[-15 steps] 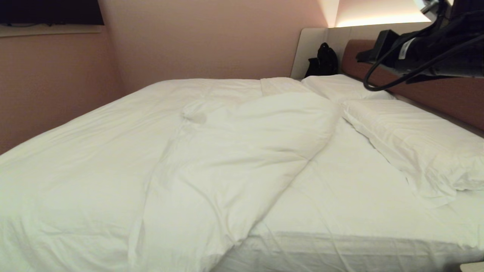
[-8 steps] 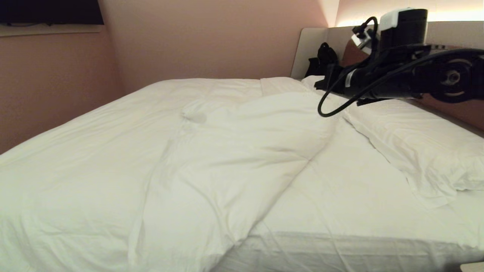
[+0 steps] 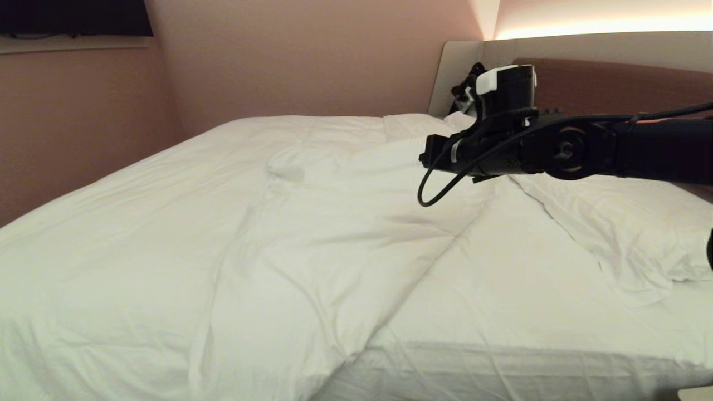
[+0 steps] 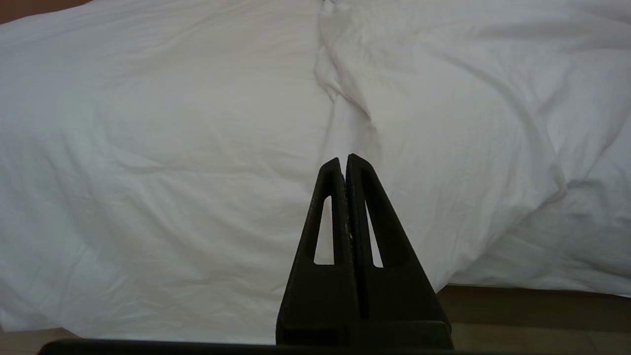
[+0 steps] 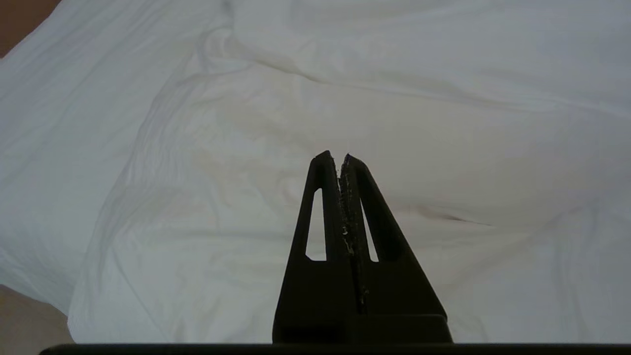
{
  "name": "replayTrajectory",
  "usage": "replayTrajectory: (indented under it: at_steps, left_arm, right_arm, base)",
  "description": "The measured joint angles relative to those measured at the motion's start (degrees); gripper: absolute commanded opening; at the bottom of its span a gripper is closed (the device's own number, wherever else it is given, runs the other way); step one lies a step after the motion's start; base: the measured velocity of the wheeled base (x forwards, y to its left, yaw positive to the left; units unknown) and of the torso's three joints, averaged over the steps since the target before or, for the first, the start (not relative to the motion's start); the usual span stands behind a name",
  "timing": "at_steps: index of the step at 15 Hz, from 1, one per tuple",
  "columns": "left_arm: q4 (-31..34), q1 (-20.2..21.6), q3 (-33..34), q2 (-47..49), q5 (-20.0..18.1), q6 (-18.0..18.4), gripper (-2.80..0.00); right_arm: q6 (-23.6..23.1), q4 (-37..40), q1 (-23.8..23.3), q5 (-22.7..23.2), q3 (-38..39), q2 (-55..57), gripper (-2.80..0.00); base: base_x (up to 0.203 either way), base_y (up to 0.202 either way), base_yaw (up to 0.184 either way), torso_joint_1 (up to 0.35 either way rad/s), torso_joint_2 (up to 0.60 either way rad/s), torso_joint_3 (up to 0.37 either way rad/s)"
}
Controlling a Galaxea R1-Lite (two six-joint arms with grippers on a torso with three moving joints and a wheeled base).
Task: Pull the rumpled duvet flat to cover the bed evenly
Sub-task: Hold the folded corner of the quilt
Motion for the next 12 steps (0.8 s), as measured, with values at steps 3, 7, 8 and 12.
replayTrajectory:
  at_steps: [3, 7, 8, 12]
  left_arm:
    - [0.0, 0.0, 0.0, 0.0, 0.0, 0.0, -2.8]
    - [0.0, 0.0, 0.0, 0.0, 0.0, 0.0, -2.8]
    - [0.0, 0.0, 0.0, 0.0, 0.0, 0.0, -2.8]
    - [0.0, 0.0, 0.0, 0.0, 0.0, 0.0, -2.8]
  right_arm:
    - [-0.1, 0.0, 1.7, -0.1, -2.2, 3.5, -2.8]
    - [-1.3, -0.4, 3.1, -0.1, -2.6, 7.1, -2.8]
    - [-1.5, -0.5, 3.6, -0.1, -2.6, 7.8, -2.8]
    - [-2.5, -0.6, 5.7, 0.1, -2.6, 10.1, -2.8]
  base:
    - [0.0, 0.0, 0.0, 0.0, 0.0, 0.0]
    - [0.0, 0.0, 0.0, 0.0, 0.0, 0.0]
    - [0.0, 0.0, 0.0, 0.0, 0.0, 0.0]
    - [0.0, 0.0, 0.0, 0.0, 0.0, 0.0]
